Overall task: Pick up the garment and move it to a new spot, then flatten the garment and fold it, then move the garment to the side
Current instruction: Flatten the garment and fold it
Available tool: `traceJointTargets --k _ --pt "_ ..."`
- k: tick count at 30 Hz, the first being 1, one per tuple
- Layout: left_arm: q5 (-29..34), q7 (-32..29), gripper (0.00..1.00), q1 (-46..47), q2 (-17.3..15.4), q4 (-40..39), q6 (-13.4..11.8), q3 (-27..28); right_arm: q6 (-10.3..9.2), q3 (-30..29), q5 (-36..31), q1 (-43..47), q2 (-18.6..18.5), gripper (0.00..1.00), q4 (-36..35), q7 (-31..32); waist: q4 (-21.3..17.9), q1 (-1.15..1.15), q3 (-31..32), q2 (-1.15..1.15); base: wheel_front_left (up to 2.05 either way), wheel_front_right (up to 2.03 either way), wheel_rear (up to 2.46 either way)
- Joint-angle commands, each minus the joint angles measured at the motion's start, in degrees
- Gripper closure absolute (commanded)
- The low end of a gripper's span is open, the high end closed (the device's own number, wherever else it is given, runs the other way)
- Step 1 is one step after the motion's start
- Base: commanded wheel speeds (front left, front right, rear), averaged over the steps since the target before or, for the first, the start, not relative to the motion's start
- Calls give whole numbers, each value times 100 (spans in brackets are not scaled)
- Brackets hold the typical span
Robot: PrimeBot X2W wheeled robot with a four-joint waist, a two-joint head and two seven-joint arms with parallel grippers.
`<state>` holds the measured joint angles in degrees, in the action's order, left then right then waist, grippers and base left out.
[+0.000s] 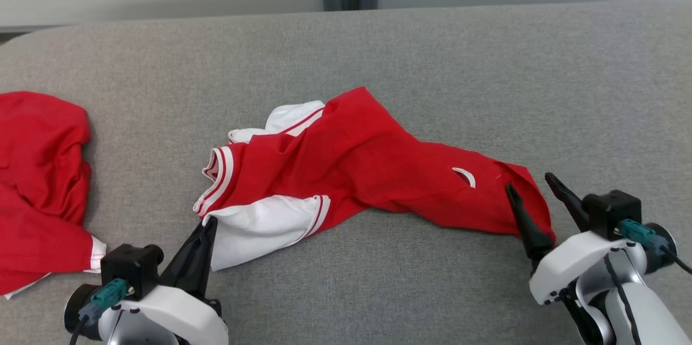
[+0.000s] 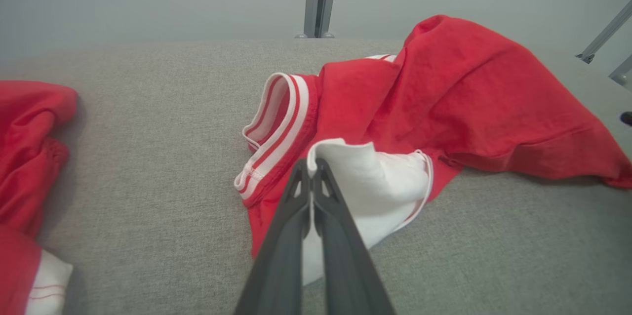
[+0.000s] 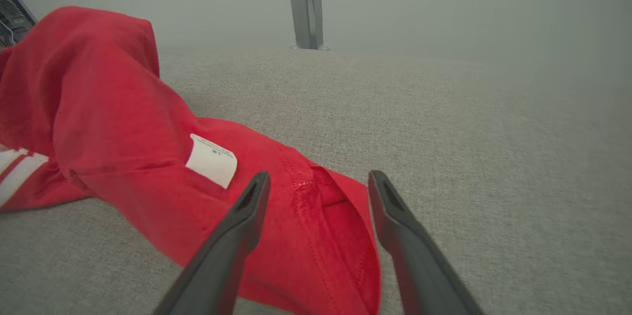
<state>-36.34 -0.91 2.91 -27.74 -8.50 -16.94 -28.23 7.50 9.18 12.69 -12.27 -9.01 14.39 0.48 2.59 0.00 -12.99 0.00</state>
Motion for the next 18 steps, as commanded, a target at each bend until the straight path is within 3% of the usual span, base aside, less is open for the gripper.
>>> traceJointTargets --k 1,12,13,14,15,16,18 --pt "40 16 100 123 22 11 35 -4 -1 99 70 -136 -67 0 80 -37 73 0 -132 0 0 0 0" --pt "73 96 100 401 130 144 128 -95 -1 623 308 -733 -343 0 732 -31 227 0 -441 0 0 0 0" --pt "75 114 100 414 140 154 137 -92 -1 642 345 -756 -342 25 780 -34 234 0 -453 0 0 0 0" --pt "78 140 100 418 143 168 139 -79 -1 661 377 -772 -339 58 780 -83 236 0 -465 0 0 0 0" --pt "82 186 100 443 149 175 132 -51 -1 645 413 -799 -339 71 767 -142 236 0 -474 0 0 0 0" --pt "128 275 100 489 131 170 106 2 -1 634 457 -799 -323 100 771 -167 231 0 -475 0 0 0 0" --pt "102 405 100 507 113 143 96 92 0 611 478 -806 -307 100 691 -306 200 0 -476 0 0 0 0"
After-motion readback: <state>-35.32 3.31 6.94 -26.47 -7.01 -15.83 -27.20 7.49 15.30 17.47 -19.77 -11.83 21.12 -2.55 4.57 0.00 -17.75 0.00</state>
